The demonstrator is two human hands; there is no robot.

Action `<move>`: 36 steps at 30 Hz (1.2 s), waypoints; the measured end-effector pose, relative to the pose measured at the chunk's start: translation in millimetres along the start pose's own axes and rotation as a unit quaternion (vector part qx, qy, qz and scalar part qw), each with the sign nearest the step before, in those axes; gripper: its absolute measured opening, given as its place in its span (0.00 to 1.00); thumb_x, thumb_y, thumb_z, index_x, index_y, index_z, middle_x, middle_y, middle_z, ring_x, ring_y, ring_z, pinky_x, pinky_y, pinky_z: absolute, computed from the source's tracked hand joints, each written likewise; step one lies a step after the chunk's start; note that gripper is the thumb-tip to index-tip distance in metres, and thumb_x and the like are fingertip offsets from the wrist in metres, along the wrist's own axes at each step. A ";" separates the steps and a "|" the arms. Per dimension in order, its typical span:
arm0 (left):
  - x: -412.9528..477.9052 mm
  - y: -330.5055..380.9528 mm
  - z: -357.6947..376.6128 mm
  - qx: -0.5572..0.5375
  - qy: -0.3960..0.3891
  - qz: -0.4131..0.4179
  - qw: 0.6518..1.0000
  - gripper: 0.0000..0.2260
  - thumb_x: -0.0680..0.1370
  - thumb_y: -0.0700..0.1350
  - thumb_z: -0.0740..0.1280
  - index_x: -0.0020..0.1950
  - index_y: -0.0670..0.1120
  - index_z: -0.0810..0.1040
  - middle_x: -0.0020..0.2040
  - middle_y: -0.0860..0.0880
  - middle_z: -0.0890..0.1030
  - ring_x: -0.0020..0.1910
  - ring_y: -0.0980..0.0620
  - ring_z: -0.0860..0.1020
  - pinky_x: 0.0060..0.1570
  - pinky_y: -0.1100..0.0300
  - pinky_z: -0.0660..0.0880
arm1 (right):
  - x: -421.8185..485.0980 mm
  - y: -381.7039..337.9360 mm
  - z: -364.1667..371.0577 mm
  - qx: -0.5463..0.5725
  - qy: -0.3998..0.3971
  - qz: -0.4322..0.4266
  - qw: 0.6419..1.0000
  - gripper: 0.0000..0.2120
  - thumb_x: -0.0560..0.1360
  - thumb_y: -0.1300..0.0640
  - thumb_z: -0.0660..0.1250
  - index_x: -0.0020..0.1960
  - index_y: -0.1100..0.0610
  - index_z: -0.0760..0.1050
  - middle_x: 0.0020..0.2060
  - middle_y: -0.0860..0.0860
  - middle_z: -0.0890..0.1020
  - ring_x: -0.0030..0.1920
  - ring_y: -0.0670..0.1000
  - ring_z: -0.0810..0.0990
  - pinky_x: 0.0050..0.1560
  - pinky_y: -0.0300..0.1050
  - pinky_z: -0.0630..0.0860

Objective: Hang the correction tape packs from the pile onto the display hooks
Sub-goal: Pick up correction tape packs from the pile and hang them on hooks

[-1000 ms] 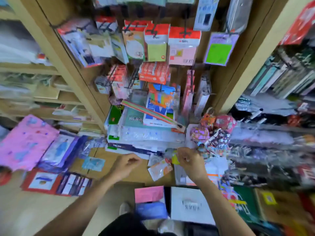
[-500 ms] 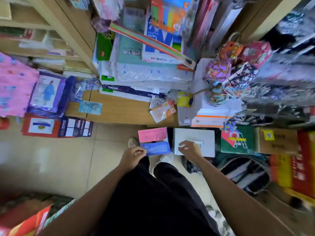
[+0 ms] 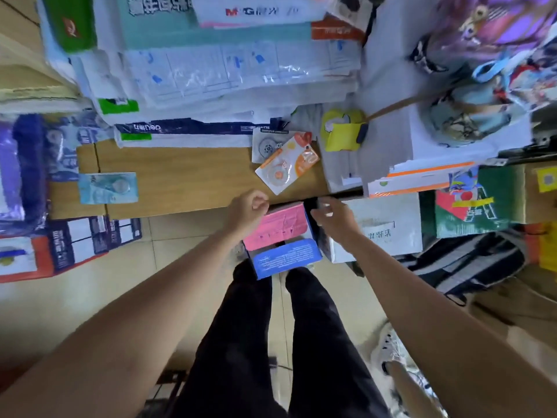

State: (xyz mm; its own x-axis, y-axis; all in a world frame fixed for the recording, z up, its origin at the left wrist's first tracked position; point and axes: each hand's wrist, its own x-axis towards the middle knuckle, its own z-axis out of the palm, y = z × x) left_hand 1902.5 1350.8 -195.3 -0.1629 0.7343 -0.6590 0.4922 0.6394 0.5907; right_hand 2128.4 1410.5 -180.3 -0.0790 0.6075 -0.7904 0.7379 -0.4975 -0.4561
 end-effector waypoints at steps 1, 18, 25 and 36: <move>19.2 -2.3 2.0 0.018 0.020 0.007 1.000 0.08 0.80 0.45 0.69 0.57 0.46 0.80 0.55 0.50 0.84 0.53 0.51 0.82 0.51 0.57 0.77 | 16.7 0.4 4.9 0.009 0.009 -0.005 1.000 0.17 0.77 0.55 0.69 0.64 0.56 0.77 0.45 0.51 0.83 0.44 0.54 0.82 0.41 0.46 0.78; 104.4 -45.5 62.6 -0.218 0.021 -0.062 0.974 0.02 0.81 0.38 0.67 0.52 0.40 0.78 0.40 0.48 0.76 0.41 0.46 0.78 0.37 0.61 0.82 | 146.0 -1.2 73.1 0.275 0.047 0.100 0.955 0.38 0.59 0.43 0.80 0.65 0.55 0.75 0.53 0.53 0.84 0.49 0.53 0.83 0.51 0.50 0.80; 78.9 -39.3 22.1 -0.319 -0.107 -0.097 0.937 0.03 0.81 0.37 0.67 0.51 0.42 0.81 0.44 0.45 0.82 0.40 0.51 0.82 0.46 0.58 0.81 | 98.6 -7.0 53.1 0.326 0.016 0.056 0.944 0.18 0.64 0.63 0.78 0.52 0.55 0.82 0.44 0.53 0.86 0.43 0.54 0.85 0.43 0.49 0.83; 139.6 -20.8 13.6 0.278 0.084 0.225 0.930 0.18 0.77 0.50 0.69 0.64 0.44 0.77 0.63 0.44 0.79 0.62 0.42 0.75 0.60 0.50 0.74 | 27.2 46.7 49.1 0.198 0.078 0.036 0.976 0.27 0.71 0.65 0.74 0.67 0.50 0.73 0.42 0.44 0.86 0.45 0.45 0.86 0.45 0.47 0.84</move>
State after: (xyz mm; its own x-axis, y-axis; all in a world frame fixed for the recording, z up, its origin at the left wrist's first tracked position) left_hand 1881.2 1436.9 -305.9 0.0577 0.9541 -0.2938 0.9011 0.0769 0.4268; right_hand 2127.8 1373.5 -243.2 0.0901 0.6338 -0.7682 0.4190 -0.7239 -0.5481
